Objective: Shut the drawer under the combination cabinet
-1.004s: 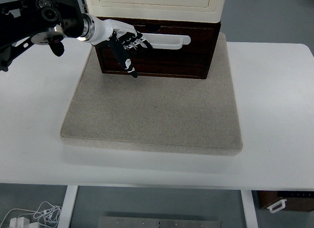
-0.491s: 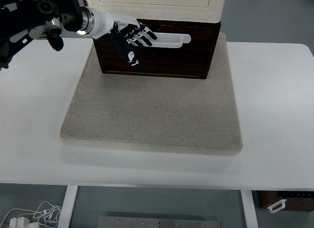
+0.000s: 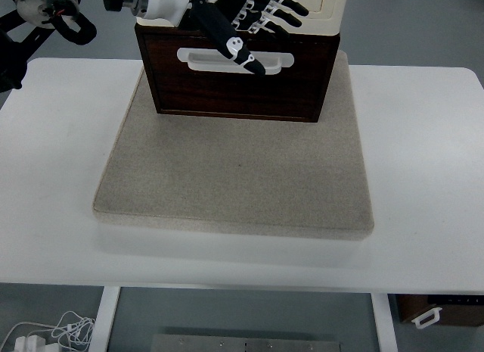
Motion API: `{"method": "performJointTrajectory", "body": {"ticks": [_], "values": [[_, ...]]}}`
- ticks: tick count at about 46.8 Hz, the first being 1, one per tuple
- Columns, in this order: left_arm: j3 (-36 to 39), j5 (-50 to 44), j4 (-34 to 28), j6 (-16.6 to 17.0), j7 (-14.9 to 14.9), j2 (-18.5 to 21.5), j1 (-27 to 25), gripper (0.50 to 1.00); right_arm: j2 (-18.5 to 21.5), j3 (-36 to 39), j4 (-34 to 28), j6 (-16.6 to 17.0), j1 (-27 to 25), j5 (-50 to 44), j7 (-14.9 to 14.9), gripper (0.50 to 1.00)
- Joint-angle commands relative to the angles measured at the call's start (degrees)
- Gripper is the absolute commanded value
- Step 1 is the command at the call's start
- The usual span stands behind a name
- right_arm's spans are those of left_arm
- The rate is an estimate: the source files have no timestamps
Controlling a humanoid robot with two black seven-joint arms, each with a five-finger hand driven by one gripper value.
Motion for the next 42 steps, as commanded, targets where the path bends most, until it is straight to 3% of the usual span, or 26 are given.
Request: {"method": "performJointTrajectory", "body": {"ticks": [1,9,17,32,37,42], "values": [[-4.47,-0.1,0.14,0.02,-1.93,-1.27,0.0,0.994,0.0,-0.01,0.02,0.0,0.0,0.0,-0.01,0.952],[-15.55,-0.28,0.84,2.49,-7.38,-4.26,1.05,0.996,0.0,-0.01,0.02,0.0,0.0,0.0,-0.01,0.952],[-25.22,-2.3,4.79,4.96,-13.0,-4.53,0.35,0.996,0.0,-0.01,0.02,0.0,0.0,0.0,-0.01,0.952],[-36.21,-10.3,17.62,8.29,-14.33,-3.39,-0.97,0.996,0.0,0.08,0.02,0.0,0.0,0.0,-0.01,0.952],[-37.01,-10.39,19.74,12.68,-14.41,-1.46,-0.97,0.996,0.0,-0.01,0.02,0.0,0.0,0.0,-0.01,0.952],[-37.01,-10.3,21.05,19.97,-15.46,-0.49,-0.88,0.996,0.0,-0.01,0.02,0.0,0.0,0.0,-0.01,0.952]]}}
